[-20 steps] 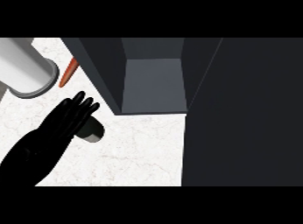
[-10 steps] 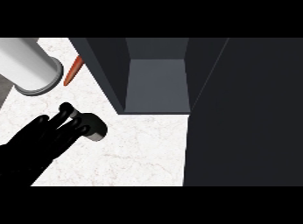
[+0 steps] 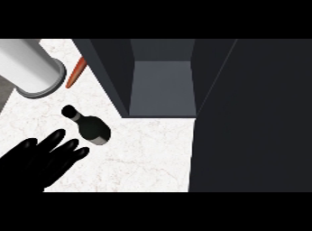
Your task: Pick up the wine, place it into the cabinet and close the cabinet
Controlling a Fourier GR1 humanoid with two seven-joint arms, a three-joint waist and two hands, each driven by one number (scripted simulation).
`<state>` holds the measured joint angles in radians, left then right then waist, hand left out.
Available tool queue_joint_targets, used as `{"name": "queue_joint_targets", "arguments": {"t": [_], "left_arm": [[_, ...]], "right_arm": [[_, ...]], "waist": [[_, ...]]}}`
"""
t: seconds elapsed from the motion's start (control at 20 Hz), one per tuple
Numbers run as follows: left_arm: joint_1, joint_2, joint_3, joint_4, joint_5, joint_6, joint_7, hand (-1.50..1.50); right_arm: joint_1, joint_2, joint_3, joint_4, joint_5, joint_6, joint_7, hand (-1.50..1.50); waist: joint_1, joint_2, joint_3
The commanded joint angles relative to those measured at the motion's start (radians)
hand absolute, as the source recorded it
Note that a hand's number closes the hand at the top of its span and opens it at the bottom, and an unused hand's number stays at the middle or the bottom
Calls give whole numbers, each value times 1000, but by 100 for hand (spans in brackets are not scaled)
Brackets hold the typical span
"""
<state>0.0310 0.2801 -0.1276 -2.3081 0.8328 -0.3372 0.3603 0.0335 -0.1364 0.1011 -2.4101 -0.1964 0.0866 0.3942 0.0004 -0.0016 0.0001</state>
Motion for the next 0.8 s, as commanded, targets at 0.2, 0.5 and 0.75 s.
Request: {"name": "queue_joint_targets", "arguments": {"t": [0.2, 0.5, 0.75], "left_arm": [[54, -27, 17, -120, -16, 50, 40, -150], [25, -9, 78, -129, 24, 134, 113, -150], [-45, -9, 132, 14, 57, 111, 129, -150]], "right_arm": [[-7, 15, -15, -75, -30, -13, 60, -150], [-14, 20, 12, -95, -6, -18, 96, -150], [-106, 37, 29, -66, 26, -52, 153, -150]], "waist": [[3, -1, 0], [2, -1, 0], [0, 1, 0]]}}
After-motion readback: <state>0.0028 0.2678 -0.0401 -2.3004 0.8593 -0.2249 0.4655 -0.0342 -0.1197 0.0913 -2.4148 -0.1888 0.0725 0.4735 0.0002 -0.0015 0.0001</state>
